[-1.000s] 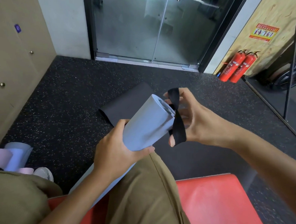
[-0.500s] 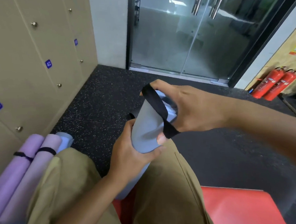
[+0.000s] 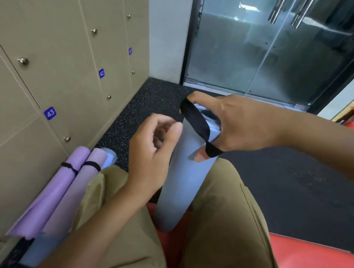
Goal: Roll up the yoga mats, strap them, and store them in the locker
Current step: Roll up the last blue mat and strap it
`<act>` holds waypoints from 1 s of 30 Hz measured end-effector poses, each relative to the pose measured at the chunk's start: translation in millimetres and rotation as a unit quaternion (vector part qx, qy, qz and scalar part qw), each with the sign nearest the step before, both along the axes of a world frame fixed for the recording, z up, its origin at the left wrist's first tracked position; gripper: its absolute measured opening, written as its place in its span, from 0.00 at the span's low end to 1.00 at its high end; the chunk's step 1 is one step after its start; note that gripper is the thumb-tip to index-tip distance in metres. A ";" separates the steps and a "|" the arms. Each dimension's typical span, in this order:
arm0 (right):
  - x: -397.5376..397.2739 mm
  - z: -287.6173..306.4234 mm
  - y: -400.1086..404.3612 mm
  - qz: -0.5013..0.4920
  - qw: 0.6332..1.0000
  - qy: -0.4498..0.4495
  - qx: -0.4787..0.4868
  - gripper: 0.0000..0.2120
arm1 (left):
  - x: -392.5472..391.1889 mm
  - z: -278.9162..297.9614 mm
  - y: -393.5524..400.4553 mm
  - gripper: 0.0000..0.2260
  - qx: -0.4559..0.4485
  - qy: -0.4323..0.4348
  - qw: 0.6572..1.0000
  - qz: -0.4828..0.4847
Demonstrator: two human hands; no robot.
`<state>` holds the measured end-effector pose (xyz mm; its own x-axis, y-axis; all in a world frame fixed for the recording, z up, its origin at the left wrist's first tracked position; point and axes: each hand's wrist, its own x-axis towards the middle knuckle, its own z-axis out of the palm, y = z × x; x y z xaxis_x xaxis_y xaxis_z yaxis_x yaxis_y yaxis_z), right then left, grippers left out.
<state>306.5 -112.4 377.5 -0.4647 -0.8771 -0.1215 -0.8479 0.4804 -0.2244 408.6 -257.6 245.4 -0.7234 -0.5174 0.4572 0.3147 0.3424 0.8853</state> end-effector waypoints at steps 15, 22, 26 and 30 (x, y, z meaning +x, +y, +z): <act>1.2 -6.0 -2.7 -0.005 1.000 -0.006 -0.021 0.39 | -2.0 56.2 -3.6 0.12 0.259 -0.123 0.950 -0.120; -9.5 -18.7 7.6 -0.041 0.979 -0.164 -0.110 0.52 | 4.0 49.9 -7.1 0.08 0.284 -0.103 0.945 -0.122; -16.8 -29.2 15.1 -0.048 0.962 -0.219 -0.155 0.60 | 6.4 40.6 -9.6 0.08 0.281 -0.092 0.946 -0.131; -18.0 -41.5 21.6 -0.063 0.942 -0.267 -0.192 0.63 | 8.5 26.7 -9.4 0.10 0.318 -0.094 0.931 -0.153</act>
<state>288.5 -90.8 335.9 -0.5306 -0.8461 -0.0514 -0.5073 0.3655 -0.7804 417.1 -266.9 272.1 -0.9175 -0.3972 -0.0212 0.1297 -0.3492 0.9280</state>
